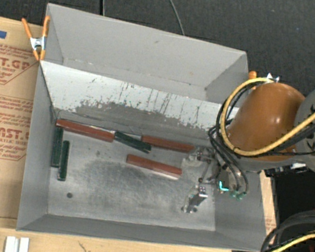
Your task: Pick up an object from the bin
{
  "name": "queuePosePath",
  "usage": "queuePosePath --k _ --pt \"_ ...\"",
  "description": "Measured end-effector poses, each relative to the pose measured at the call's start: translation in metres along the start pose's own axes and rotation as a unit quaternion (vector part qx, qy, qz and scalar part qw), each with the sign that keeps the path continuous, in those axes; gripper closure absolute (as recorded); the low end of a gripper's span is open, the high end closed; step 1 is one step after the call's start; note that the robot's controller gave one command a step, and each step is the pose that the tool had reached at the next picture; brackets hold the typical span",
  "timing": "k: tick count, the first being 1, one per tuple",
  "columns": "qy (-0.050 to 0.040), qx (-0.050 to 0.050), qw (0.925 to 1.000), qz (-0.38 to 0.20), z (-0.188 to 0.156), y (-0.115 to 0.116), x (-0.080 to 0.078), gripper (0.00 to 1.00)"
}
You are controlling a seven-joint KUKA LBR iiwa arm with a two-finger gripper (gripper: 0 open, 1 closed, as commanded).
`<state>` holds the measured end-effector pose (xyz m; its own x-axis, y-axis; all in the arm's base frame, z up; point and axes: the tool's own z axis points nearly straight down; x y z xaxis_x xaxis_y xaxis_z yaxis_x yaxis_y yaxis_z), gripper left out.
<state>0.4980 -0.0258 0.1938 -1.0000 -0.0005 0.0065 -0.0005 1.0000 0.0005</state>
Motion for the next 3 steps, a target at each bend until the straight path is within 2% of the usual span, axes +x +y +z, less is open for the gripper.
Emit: queuePosePath --k 1,2,3 --pt "-0.0035 0.000 1.0000 0.000 -0.003 0.000 -0.002 0.00" --pt "-0.0078 0.000 0.9999 0.007 0.069 0.026 -0.052 0.00" --pt "-0.0072 -0.001 0.9999 0.009 0.068 0.042 -0.094 0.00"
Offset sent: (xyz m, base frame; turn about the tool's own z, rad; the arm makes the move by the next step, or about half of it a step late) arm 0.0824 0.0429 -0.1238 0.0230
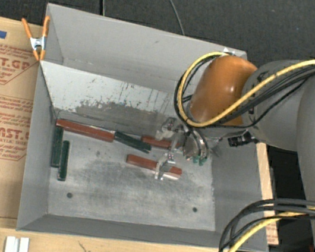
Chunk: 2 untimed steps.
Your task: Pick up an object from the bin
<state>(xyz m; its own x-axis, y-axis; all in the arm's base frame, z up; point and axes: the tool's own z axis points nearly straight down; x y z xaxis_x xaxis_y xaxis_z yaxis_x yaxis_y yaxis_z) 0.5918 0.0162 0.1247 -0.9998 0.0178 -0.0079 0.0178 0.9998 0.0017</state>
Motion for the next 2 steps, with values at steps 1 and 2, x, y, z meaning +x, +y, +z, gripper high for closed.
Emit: queuePosePath --k 1,2 --pt "0.0034 0.001 0.9988 0.048 0.012 -0.024 0.020 0.00" --pt "-0.0017 0.001 0.9993 0.036 0.050 -0.022 0.010 0.00"
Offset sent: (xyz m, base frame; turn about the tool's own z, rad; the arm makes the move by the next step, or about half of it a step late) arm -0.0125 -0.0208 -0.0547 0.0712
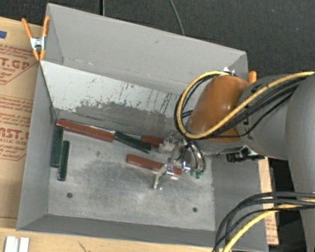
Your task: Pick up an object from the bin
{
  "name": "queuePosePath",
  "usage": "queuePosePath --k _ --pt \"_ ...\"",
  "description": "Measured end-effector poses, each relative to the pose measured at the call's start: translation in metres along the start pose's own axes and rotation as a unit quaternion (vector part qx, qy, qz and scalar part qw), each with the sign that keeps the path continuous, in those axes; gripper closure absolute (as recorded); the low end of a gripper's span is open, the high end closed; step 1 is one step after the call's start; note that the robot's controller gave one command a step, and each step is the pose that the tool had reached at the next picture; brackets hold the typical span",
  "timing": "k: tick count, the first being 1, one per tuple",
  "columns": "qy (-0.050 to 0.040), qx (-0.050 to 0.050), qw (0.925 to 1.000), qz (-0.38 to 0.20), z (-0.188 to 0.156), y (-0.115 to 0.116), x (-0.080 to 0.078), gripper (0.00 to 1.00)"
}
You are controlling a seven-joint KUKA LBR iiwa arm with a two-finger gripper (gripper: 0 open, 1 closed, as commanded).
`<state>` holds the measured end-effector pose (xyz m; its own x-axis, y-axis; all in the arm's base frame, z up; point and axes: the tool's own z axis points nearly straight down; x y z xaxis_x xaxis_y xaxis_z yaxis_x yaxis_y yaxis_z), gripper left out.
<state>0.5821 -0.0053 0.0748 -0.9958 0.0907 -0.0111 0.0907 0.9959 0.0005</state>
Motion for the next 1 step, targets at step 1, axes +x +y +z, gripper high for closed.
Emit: queuePosePath --k 1 --pt "-0.0038 -0.001 1.0000 0.000 -0.0033 0.0007 -0.0026 1.00"
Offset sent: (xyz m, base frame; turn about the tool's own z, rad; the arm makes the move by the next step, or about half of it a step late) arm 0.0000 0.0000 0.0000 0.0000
